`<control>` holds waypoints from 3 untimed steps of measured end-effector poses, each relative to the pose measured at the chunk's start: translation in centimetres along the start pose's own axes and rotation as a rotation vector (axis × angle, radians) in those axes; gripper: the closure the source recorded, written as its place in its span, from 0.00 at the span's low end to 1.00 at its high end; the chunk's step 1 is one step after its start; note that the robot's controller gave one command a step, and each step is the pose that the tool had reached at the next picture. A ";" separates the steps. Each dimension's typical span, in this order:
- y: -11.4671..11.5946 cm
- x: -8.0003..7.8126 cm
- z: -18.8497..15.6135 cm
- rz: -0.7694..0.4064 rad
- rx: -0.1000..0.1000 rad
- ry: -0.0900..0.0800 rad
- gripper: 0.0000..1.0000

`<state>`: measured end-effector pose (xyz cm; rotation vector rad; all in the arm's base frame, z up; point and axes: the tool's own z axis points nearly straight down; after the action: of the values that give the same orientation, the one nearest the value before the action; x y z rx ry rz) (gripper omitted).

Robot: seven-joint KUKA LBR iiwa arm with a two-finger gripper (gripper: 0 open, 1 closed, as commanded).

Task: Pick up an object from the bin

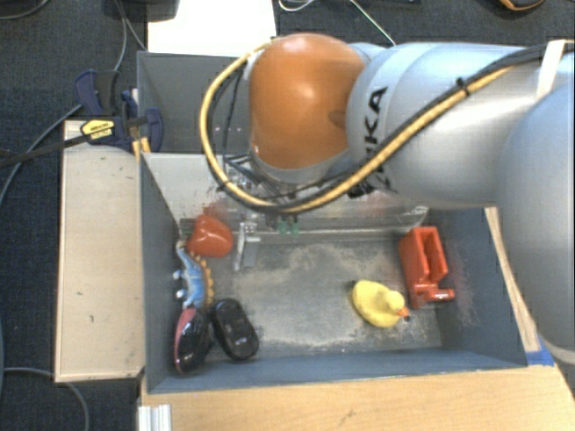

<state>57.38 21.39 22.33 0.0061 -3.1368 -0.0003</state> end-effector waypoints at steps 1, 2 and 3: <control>-0.1 -0.2 -0.5 0.007 -0.002 -0.008 0.00; 2.3 9.2 15.3 0.021 0.009 -0.002 0.00; 3.5 8.6 6.3 -0.064 -0.002 -0.010 0.00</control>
Offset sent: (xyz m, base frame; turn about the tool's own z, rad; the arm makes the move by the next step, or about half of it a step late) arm -0.0955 0.0277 -0.1533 0.0205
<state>48.75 24.82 16.05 0.1072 -3.1452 -0.0043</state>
